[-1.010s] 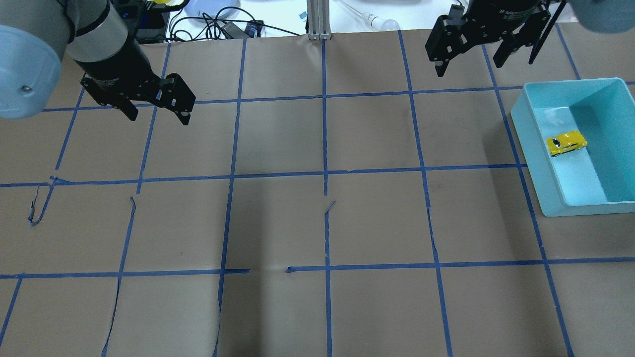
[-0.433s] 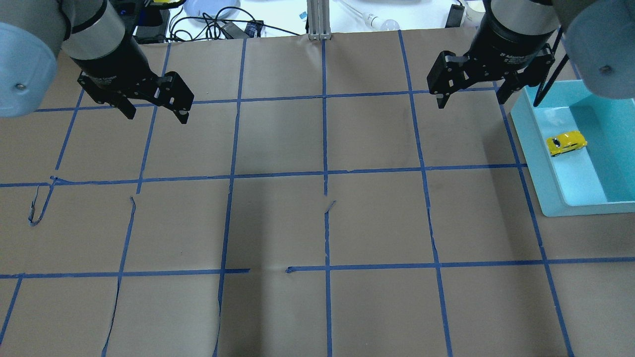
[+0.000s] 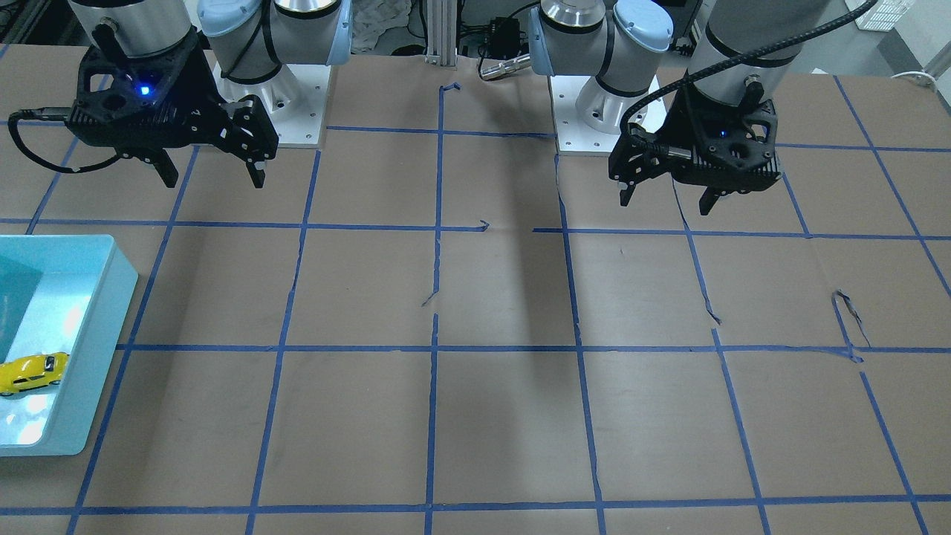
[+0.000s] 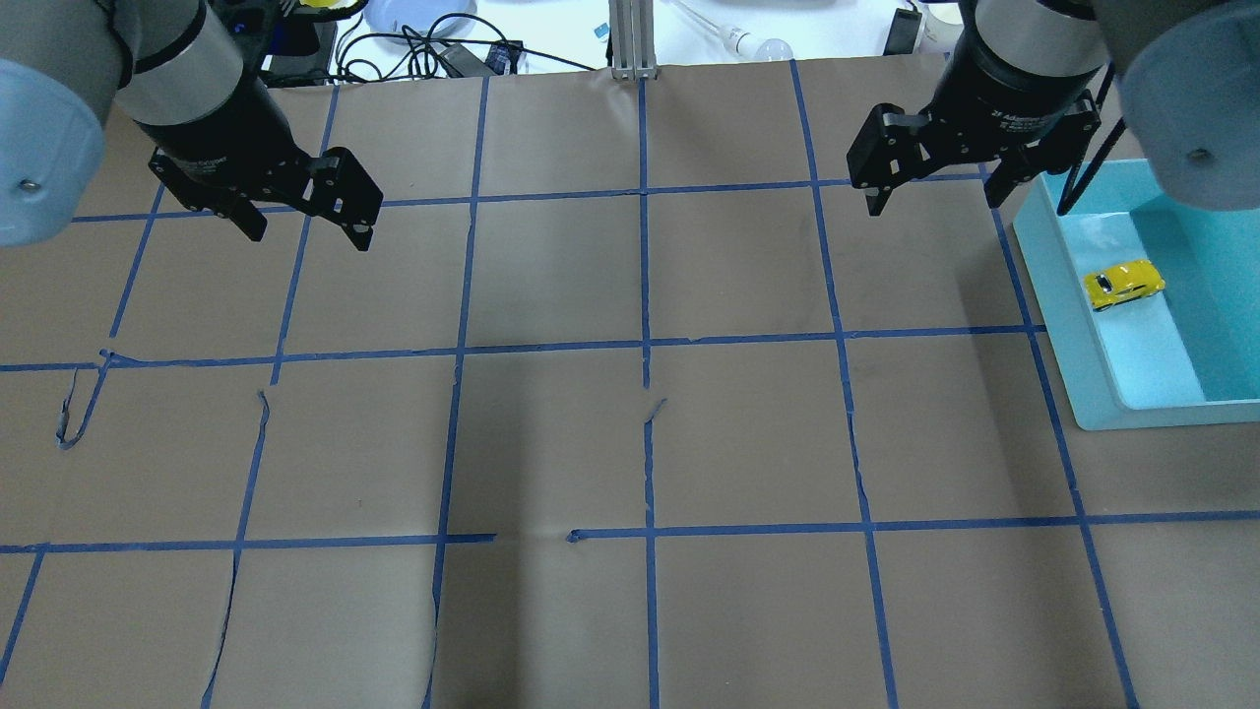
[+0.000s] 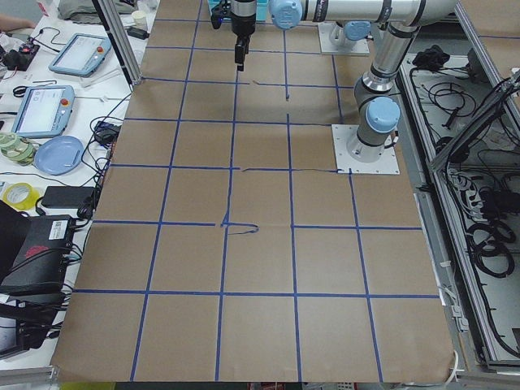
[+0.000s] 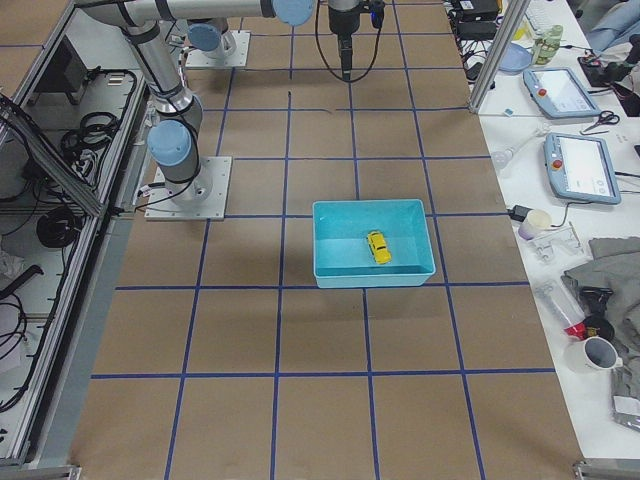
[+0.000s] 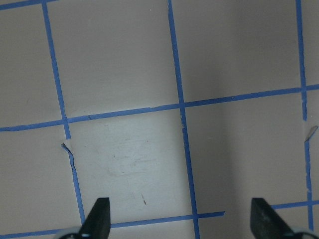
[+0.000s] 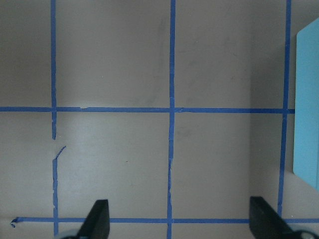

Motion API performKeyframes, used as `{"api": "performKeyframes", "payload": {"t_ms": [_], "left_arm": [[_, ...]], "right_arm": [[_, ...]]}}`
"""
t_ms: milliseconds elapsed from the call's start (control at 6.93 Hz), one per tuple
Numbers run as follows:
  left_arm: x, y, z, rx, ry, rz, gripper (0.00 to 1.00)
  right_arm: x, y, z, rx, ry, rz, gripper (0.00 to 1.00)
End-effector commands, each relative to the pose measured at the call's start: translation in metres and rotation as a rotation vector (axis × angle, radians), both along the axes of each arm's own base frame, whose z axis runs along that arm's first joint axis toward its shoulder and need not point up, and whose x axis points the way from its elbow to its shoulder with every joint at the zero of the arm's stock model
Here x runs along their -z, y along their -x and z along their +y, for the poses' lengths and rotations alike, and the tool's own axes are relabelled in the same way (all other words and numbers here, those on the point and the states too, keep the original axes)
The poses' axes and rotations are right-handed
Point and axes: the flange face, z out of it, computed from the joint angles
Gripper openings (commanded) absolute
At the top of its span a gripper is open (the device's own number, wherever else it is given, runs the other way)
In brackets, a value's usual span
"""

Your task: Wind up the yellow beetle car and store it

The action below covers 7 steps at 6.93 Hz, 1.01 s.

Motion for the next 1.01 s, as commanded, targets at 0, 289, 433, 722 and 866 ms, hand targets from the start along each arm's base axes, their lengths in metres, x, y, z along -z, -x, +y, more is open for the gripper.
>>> {"api": "performKeyframes", "payload": {"t_ms": [0, 289, 433, 722, 866], "left_arm": [[0.007, 0.0, -0.005, -0.001, -0.008, 0.004, 1.0], [0.018, -0.005, -0.017, -0.004, -0.011, 0.004, 1.0], [0.023, -0.006, -0.017, -0.015, -0.037, 0.002, 1.0], [0.001, -0.004, -0.012, -0.014, 0.013, 0.005, 1.0], [0.0, -0.003, -0.013, -0.016, 0.033, 0.009, 1.0]], "right_arm": [[0.0, 0.0, -0.001, 0.003, 0.001, 0.0, 1.0], [0.001, -0.002, -0.001, 0.002, -0.001, -0.028, 1.0], [0.001, -0.001, -0.002, 0.002, -0.001, -0.026, 1.0], [0.003, 0.0, -0.002, 0.003, -0.005, -0.019, 1.0], [0.003, 0.0, -0.002, 0.003, -0.005, -0.017, 1.0]]}}
